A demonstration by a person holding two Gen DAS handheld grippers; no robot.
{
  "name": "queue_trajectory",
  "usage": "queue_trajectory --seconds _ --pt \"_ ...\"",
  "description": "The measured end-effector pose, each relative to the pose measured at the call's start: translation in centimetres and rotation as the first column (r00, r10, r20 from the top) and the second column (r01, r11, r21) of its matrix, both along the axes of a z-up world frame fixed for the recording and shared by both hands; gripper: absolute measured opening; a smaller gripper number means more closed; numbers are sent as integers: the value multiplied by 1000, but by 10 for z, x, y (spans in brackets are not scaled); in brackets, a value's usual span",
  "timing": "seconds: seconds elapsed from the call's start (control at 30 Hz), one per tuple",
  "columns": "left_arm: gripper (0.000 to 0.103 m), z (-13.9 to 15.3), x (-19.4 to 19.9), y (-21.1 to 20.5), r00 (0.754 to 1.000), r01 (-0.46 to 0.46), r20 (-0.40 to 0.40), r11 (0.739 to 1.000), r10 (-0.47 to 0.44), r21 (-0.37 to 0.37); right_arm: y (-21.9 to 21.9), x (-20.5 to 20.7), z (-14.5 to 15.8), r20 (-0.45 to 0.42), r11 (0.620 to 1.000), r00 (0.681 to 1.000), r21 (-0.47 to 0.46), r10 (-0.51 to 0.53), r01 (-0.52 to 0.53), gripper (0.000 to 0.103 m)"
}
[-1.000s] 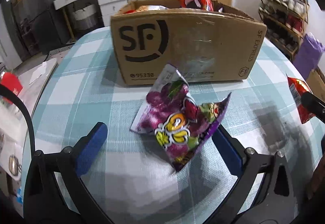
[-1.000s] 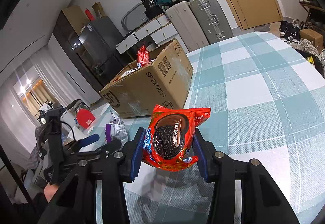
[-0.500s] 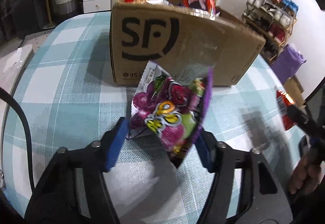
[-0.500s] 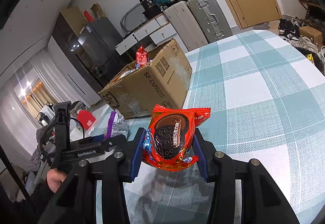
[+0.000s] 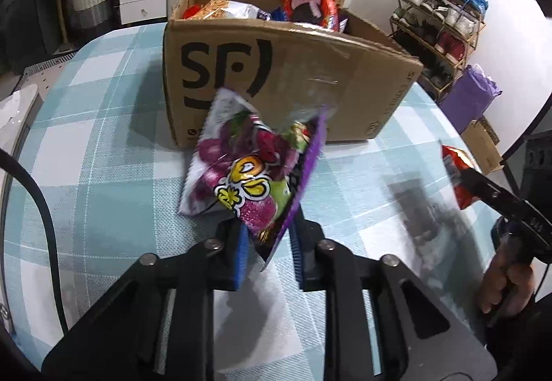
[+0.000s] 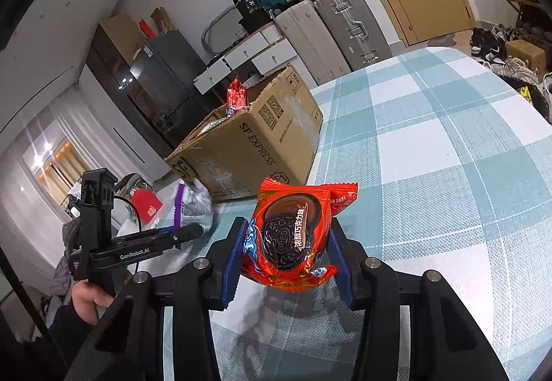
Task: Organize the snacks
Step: 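Carry both packs over the box and lower them into it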
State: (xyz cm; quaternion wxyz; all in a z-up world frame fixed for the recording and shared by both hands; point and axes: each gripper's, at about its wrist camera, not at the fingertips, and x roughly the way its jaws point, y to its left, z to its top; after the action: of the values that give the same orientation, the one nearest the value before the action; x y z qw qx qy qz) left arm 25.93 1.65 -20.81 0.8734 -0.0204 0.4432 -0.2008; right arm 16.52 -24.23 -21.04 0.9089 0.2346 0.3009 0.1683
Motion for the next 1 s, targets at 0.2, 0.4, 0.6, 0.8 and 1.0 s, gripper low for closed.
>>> queue_trajectory --seconds 0.2,0.4,0.6,0.8,1.0 --pt "14 5 -20 1 1000 1 9 1000 -1 -6 -1 0 0 -1 1000 1000 0 0 0 46" --pt "14 20 -52 -1 998 50 31 998 -48 -45 -2 -1 -1 -1 1000 1000 2 -2 2 46" --pt "14 43 -81 2 995 56 84 995 -49 -82 -3 -1 -1 -4 1000 1000 6 -3 3 46" --pt "14 65 -103 0 990 50 133 996 -41 -70 -3 -3 0 16 1000 1000 25 16 -17 46" --pt "14 97 -123 3 983 56 176 998 -48 -39 4 -12 15 79 997 995 44 53 -57 46"
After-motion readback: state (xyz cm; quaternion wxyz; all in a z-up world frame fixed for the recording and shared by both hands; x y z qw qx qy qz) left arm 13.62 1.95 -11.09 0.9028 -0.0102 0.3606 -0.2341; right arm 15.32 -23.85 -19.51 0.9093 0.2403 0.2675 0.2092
